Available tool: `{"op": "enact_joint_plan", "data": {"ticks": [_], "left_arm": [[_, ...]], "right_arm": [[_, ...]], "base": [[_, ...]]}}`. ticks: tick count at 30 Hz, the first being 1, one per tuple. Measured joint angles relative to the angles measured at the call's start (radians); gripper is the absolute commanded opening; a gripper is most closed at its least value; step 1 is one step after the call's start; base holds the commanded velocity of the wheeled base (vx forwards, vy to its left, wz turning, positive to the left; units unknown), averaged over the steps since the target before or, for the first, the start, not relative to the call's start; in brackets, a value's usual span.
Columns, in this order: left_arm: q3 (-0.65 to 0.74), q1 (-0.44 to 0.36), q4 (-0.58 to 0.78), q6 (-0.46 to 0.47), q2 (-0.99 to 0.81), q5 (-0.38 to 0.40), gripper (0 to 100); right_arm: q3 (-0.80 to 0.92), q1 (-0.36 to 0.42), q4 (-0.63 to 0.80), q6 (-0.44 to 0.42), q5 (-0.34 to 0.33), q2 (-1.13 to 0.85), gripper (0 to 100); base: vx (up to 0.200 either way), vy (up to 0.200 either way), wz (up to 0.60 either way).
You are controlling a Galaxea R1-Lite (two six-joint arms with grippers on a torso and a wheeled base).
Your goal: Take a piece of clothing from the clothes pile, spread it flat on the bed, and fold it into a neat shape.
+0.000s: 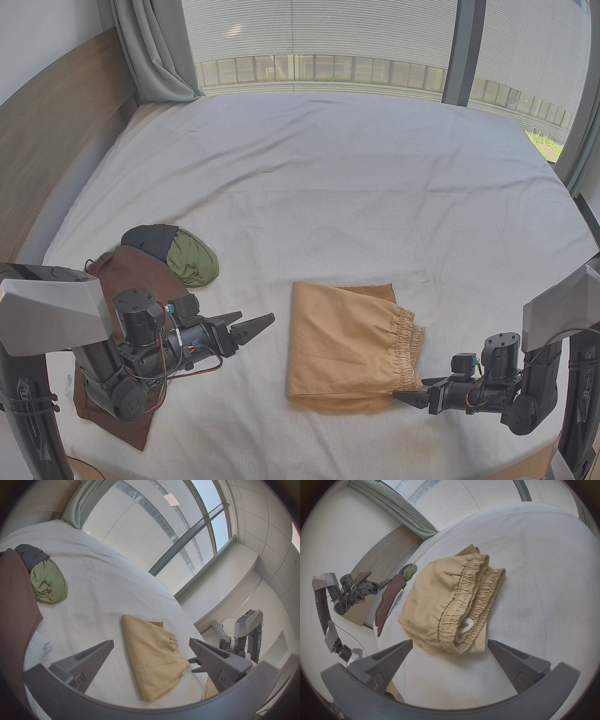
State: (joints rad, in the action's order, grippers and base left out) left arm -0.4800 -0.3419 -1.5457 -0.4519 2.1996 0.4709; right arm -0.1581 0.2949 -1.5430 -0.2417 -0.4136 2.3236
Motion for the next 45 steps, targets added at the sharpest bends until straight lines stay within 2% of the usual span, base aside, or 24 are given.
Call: {"op": "enact_joint_plan", "data": {"ticks": [4,18,28,29,45], "left_arm": [[0.0,0.0,0.0,0.0,0.0,0.0,100],[0.0,-0.003,0.0,0.0,0.001,0.001,100],[0.0,-0.003,0.0,0.0,0.001,0.001,100],[0.0,-0.003,0.0,0.0,0.001,0.001,100],[0.0,-0.003,0.0,0.0,0.002,0.001,100]], "right_arm": [[-0.031,0.0,0.0,-0.013,0.001,0.025,100],[-0.162,0.013,-0.005,-0.167,0.002,0.103,100],[-0.179,0.018,-0.005,-0.181,0.003,0.116,100],[-0.182,0.019,-0.005,-0.181,0.002,0.116,0],[-0.187,0.03,-0.003,-0.184,0.004,0.106,0]], "base": [[0.0,0.0,0.0],[0.0,0.0,0.0],[0.0,0.0,0.0],[0.0,0.0,0.0],[0.0,0.0,0.0]]}}
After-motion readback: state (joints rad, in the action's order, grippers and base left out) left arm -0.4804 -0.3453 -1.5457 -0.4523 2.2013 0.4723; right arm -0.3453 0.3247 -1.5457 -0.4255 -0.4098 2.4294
